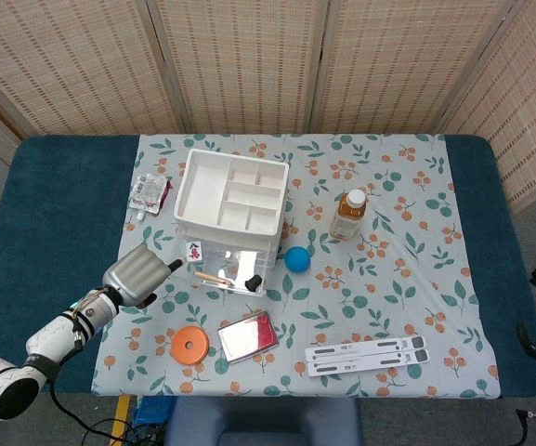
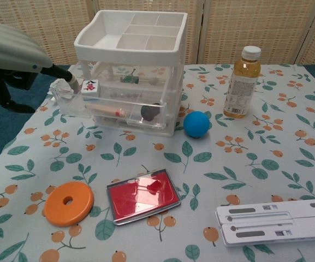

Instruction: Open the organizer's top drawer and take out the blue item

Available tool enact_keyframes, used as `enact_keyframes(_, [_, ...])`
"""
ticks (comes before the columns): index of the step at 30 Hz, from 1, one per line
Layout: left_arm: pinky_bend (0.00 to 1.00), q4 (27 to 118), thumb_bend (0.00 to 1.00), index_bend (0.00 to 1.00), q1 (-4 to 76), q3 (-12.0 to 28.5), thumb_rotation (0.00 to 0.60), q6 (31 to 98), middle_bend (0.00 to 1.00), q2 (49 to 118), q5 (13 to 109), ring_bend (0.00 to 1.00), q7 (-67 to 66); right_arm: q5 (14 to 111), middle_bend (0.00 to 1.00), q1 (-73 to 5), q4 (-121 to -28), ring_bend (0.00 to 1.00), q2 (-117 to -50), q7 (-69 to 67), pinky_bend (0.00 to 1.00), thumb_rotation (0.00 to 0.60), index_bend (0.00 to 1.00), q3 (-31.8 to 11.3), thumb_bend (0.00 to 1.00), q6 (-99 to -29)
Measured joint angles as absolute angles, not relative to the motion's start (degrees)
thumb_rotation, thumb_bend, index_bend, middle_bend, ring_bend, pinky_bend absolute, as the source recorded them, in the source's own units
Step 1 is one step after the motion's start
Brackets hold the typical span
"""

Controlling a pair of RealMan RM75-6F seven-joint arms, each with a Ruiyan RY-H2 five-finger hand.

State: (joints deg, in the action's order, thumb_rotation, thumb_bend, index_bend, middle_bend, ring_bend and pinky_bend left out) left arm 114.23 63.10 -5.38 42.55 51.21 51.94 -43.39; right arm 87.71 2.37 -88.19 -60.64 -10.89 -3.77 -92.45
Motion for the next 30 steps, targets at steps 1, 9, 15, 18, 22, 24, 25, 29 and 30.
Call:
enact_keyframes(1, [1.00, 114.21, 0.34, 0.15, 63.16, -5.48, 0.600, 42.53, 1.00, 51.16, 51.76, 1.00, -43.56, 87.73, 0.21, 2.37, -88.16, 0.11, -60.67, -10.92, 0.10, 0.600, 0.05, -3.76, 0.41, -92.43])
enact_keyframes(9, [1.00, 113.99, 0.34, 0.14, 64.62, -6.35, 0.600, 42.35, 1.00, 51.33, 48.72, 1.00, -45.82, 87.79, 0.21, 2.37, -88.21, 0.11, -60.63, -10.92, 0.10, 0.600, 0.05, -3.70, 0.41, -92.35])
enact_keyframes(15, [1.00, 113.47, 0.34, 0.13, 66.99, -6.86, 0.600, 41.84, 1.00, 52.00, 44.63, 1.00, -47.81, 87.59, 0.21, 2.64, -88.25, 0.11, -60.62, -11.01, 0.10, 0.600, 0.05, -3.62, 0.41, -92.47])
enact_keyframes(18, [1.00, 113.22, 0.34, 0.12, 68.58, -7.23, 0.600, 41.76, 1.00, 52.47, 42.30, 1.00, -49.03, 87.47, 0.21, 2.80, -88.14, 0.11, -60.67, -11.17, 0.10, 0.600, 0.05, -3.60, 0.41, -92.57])
enact_keyframes(22, [1.00, 113.35, 0.34, 0.12, 70.34, -7.81, 0.600, 42.02, 1.00, 53.00, 40.34, 1.00, -50.30, 87.38, 0.21, 2.91, -87.98, 0.11, -60.69, -11.37, 0.10, 0.600, 0.05, -3.61, 0.41, -92.65])
enact_keyframes(24, [1.00, 113.76, 0.34, 0.13, 70.94, -8.11, 0.600, 42.12, 1.00, 53.09, 39.84, 1.00, -50.59, 87.35, 0.21, 2.93, -87.93, 0.11, -60.68, -11.43, 0.10, 0.600, 0.05, -3.63, 0.41, -92.65])
enact_keyframes(25, [1.00, 113.97, 0.34, 0.13, 71.16, -8.24, 0.600, 42.17, 1.00, 53.09, 39.74, 1.00, -50.72, 87.35, 0.21, 2.92, -87.89, 0.11, -60.68, -11.49, 0.10, 0.600, 0.05, -3.65, 0.41, -92.64])
enact_keyframes(29, [1.00, 115.00, 0.34, 0.14, 72.02, -8.71, 0.600, 42.17, 1.00, 52.85, 39.42, 1.00, -50.96, 87.33, 0.21, 2.85, -87.76, 0.11, -60.68, -11.63, 0.10, 0.600, 0.05, -3.71, 0.41, -92.51])
enact_keyframes(30, [1.00, 115.18, 0.34, 0.14, 72.16, -8.79, 0.600, 42.11, 1.00, 52.79, 39.43, 1.00, -50.90, 87.32, 0.21, 2.83, -87.72, 0.11, -60.70, -11.65, 0.10, 0.600, 0.05, -3.73, 0.41, -92.50])
